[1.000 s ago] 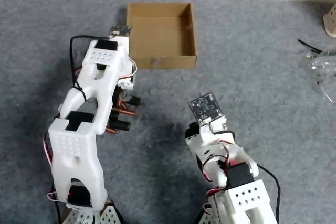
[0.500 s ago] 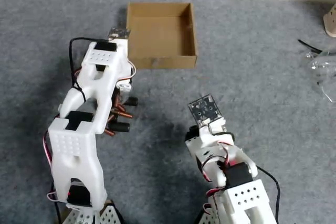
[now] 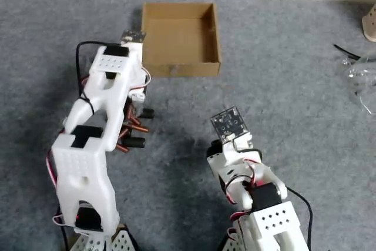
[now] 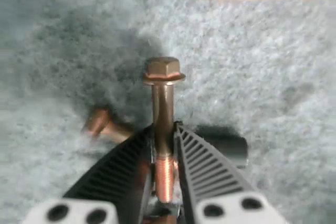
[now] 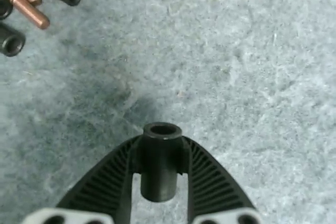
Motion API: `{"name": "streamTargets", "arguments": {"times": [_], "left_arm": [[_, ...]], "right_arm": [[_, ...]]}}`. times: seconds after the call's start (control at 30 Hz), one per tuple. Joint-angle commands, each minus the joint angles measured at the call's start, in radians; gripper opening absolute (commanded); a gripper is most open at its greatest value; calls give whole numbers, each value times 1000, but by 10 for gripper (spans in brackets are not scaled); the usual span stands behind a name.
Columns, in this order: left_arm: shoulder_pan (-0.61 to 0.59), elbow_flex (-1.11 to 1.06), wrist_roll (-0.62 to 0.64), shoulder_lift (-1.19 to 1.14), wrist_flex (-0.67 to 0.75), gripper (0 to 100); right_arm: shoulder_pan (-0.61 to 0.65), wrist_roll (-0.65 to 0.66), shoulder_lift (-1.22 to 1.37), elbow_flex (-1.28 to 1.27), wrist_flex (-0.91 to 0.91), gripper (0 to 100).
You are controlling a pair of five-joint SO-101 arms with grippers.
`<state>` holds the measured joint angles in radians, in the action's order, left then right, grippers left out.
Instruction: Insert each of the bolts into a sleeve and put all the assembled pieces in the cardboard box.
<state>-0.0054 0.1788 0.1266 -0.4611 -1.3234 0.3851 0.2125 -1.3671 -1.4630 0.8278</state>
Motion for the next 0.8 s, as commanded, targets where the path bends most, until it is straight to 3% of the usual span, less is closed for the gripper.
{"name": "streamTargets", "arguments": {"times": [0.0,0.43,0.77], "left_arm": [[-5,-2,-9,202,-3,5],[44,-16,-14,829,-244,5],[70,-139,-120,1201,-276,6]], "right_arm": [[-7,-8,2,7,-45,5],[-10,-8,-16,8,-39,5],[12,-64,-495,-36,234,5]]}}
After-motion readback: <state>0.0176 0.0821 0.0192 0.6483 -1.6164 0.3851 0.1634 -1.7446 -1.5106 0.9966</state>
